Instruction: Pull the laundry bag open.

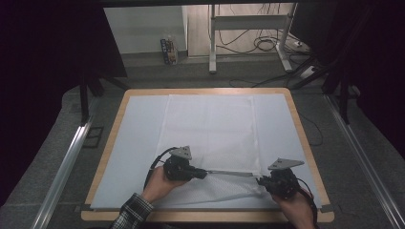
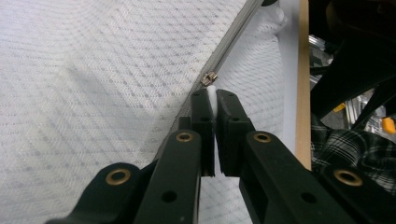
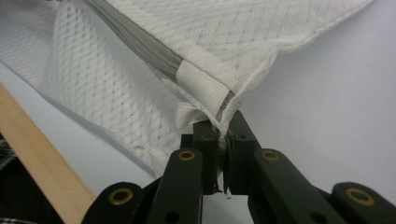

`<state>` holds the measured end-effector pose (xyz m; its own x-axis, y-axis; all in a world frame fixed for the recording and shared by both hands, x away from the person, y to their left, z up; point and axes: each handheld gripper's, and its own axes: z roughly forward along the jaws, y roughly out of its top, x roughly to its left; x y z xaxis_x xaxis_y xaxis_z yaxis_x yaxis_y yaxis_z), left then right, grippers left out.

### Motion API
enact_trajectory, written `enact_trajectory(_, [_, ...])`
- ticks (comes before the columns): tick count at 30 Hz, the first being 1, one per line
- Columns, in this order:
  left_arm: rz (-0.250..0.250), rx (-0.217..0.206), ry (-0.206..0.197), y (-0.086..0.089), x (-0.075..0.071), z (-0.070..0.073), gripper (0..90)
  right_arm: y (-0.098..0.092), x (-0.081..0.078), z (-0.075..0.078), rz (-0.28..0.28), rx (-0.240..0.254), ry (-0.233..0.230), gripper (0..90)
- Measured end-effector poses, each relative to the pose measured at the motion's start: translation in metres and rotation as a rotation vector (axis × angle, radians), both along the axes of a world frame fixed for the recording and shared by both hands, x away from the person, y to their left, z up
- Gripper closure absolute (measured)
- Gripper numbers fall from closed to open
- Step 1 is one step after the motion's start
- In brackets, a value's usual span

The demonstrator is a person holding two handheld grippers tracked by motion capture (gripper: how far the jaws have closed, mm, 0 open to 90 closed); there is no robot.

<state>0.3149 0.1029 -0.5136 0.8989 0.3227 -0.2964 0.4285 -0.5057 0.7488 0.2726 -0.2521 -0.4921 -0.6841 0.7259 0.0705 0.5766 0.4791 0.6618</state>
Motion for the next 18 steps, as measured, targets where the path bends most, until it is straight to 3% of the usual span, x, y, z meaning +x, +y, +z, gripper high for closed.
enact_trajectory(5, [0.014,-0.022,0.020,0.008,0.000,-0.002,87.4,-0.002,0.000,0.001,-0.002,0.006,0.000,84.6])
enact_trajectory(18, [0.047,-0.026,0.048,0.026,-0.003,-0.003,87.5,-0.002,0.000,0.000,-0.003,0.015,-0.007,84.6])
